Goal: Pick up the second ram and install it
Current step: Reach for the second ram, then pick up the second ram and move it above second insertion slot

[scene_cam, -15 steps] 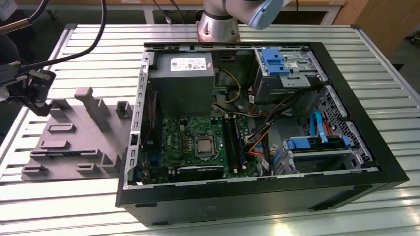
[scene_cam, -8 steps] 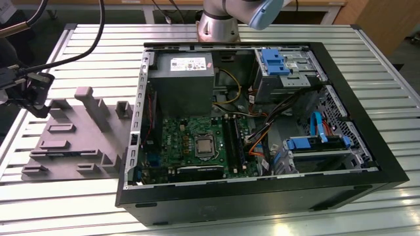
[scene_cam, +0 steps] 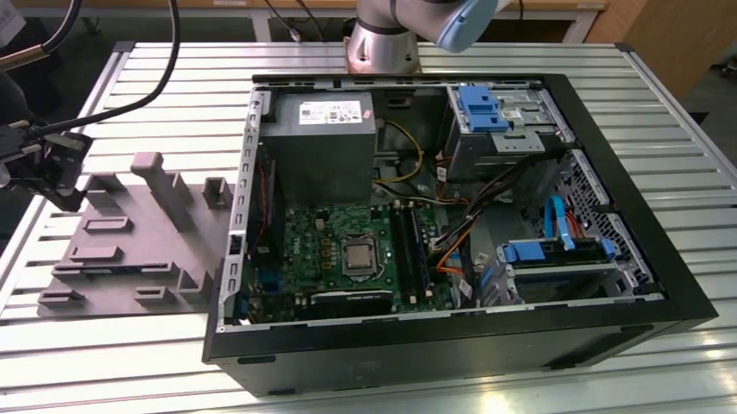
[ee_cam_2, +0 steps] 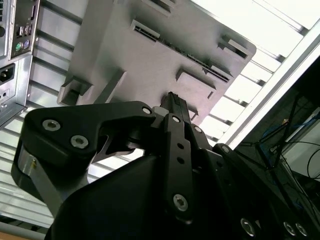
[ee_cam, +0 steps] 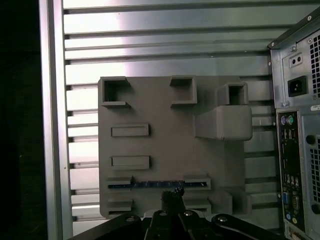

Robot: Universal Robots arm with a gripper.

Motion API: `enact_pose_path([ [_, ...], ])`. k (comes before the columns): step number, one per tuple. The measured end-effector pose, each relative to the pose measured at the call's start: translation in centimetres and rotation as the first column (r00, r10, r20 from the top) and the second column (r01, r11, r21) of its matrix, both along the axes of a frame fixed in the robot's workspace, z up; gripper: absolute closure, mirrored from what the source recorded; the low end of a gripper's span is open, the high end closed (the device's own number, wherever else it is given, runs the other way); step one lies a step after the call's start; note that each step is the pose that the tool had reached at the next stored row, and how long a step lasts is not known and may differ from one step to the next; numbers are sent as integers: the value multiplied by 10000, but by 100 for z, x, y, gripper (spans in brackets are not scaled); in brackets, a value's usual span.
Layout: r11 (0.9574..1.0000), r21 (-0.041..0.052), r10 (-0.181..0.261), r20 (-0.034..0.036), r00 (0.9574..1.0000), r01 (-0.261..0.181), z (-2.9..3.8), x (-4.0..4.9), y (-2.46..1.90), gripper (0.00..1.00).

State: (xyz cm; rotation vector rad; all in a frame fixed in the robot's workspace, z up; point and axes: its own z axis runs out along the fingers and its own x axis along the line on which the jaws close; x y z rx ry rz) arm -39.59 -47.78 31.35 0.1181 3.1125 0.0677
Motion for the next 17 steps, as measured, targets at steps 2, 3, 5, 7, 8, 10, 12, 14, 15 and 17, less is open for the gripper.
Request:
enact_pose_path([
  [2,10000,0,1,0,10000,-1,-3,-6,-3,89],
  [3,10000,0,1,1,10000,-1,-4,-7,-3,89],
  [5,10000,-1,0,0,10000,0,-4,-9,-3,89],
  [7,10000,0,0,0,10000,0,-4,-9,-3,89],
  [8,10000,0,1,0,10000,-1,-4,-9,-3,89],
  [10,10000,0,1,-1,10000,-1,-4,-10,-3,89],
  [12,10000,-1,1,-1,10000,-1,-3,-10,-3,89],
  [14,10000,-1,4,0,10000,-4,-4,-10,-3,89],
  [15,10000,0,16,0,10000,-16,-4,-10,-3,89],
  [17,10000,0,77,0,10000,-77,-4,-10,-3,89],
])
